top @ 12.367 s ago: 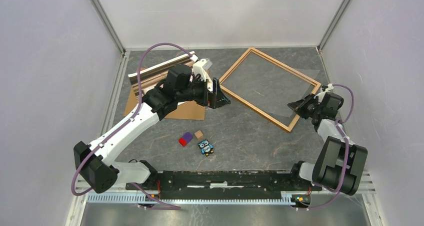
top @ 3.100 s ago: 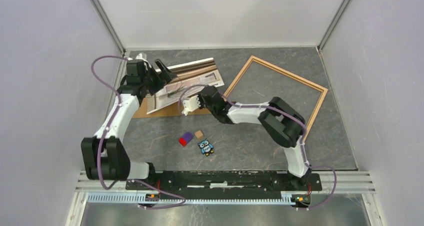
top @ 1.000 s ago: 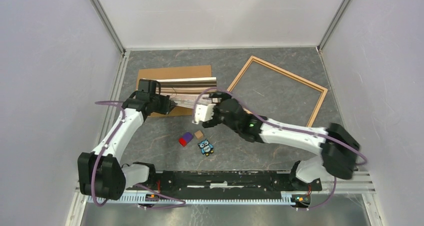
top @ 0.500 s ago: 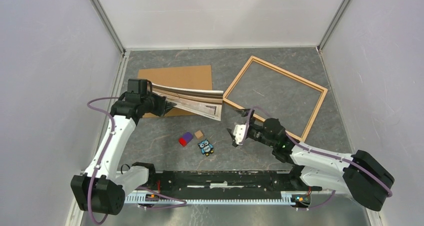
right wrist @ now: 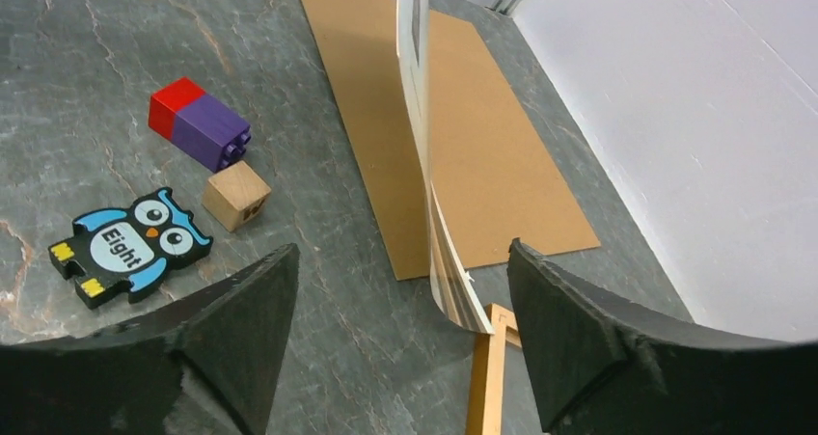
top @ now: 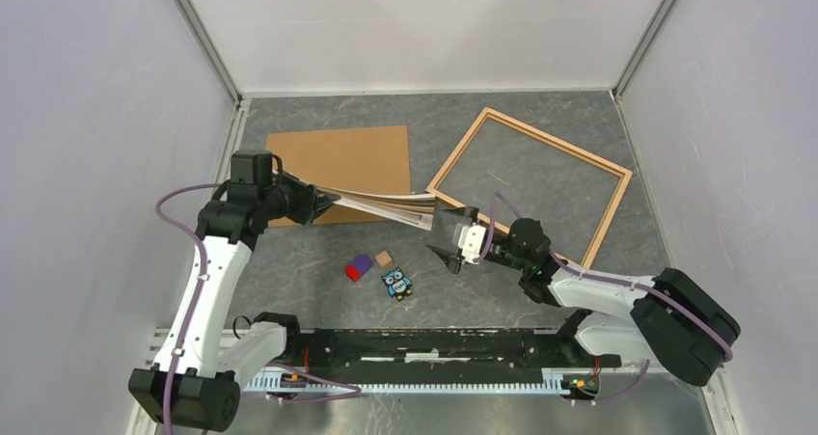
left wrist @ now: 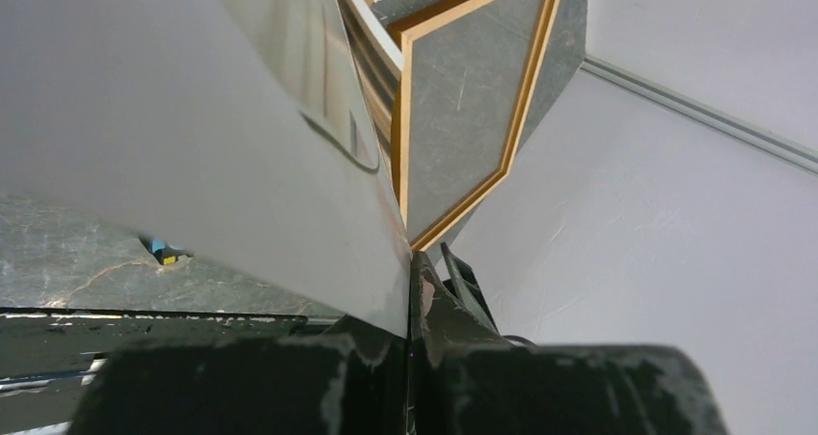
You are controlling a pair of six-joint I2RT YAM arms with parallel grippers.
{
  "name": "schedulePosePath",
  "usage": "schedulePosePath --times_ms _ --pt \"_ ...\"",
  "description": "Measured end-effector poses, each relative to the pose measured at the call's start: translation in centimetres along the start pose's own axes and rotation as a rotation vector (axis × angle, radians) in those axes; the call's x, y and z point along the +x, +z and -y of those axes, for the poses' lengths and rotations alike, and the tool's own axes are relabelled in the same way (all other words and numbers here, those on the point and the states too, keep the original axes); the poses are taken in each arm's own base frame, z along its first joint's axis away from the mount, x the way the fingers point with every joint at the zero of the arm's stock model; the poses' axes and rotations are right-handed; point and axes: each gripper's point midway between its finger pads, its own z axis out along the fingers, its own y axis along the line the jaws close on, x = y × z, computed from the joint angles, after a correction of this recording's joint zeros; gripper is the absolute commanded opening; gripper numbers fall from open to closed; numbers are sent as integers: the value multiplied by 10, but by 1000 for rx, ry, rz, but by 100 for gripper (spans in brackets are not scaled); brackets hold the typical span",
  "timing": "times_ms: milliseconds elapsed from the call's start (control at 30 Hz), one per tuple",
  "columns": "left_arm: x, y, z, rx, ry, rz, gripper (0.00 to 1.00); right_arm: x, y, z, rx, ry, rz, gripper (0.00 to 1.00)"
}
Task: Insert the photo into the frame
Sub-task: Pick up the photo at the center of the board, then turn over the photo from the photo frame.
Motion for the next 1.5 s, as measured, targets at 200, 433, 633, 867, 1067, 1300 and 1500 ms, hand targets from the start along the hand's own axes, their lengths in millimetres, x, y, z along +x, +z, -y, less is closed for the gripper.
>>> schedulePosePath --times_ms 200,433,633,867,1067,1300,1500 --pt "3 -11 15 40 11 -14 2 1 14 4 13 84 13 75" --pt "4 -21 31 83 26 -11 2 -6 20 9 45 148 68 65" --pt "8 -24 35 99 31 -31 2 -7 25 6 47 234 92 56" --pt "12 -26 36 108 31 -56 2 -15 43 3 88 336 103 41" --pt "12 -30 42 126 38 -51 2 -14 48 4 140 450 124 40" --pt "11 -34 50 147 46 -47 2 -15 35 11 224 524 168 20" --pt "12 -35 52 151 49 -50 81 -21 29 17 266 554 194 0"
